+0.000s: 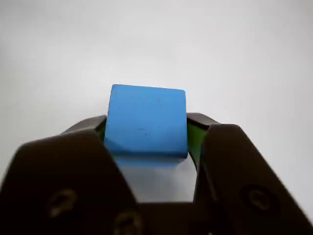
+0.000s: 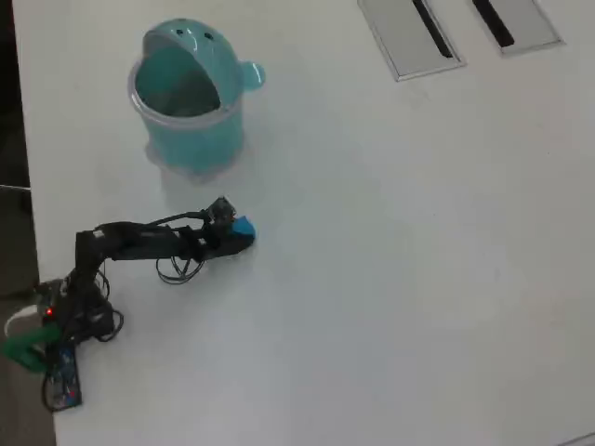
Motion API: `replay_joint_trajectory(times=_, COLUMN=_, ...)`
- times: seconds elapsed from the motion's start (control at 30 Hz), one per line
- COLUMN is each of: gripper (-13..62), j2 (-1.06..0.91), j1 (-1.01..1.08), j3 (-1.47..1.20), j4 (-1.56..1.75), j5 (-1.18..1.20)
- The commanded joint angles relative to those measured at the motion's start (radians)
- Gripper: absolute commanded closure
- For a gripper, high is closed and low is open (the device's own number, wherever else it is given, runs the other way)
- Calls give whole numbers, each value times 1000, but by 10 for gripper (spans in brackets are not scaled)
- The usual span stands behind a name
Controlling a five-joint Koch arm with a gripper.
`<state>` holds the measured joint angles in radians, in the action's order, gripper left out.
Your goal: Grasp RGB lego blocks and put them in the bin one by one.
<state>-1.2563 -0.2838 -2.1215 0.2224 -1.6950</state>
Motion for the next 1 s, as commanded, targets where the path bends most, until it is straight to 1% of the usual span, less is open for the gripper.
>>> replay_joint_trajectory(times=0.0, gripper=294, j2=-8, j1=-12, j3=64, j4=84, j5=2)
replay_joint_trajectory(times=0.13, gripper=301, j2=-9, j1=-31, j3=66, j4=83, j5=-2)
replay_joint_trajectory(times=0.23, gripper=346, j2=-46, j1=-46, j3=51, j4=80, j5=2)
replay_joint_trajectory(times=0.7, gripper=347, j2=-259, j1=-198, j3=-67, j4=67, j5=38)
replay_joint_trajectory(times=0.97, gripper=347, j2=-368, j1=-279, j3=-77, j4=58, j5=67)
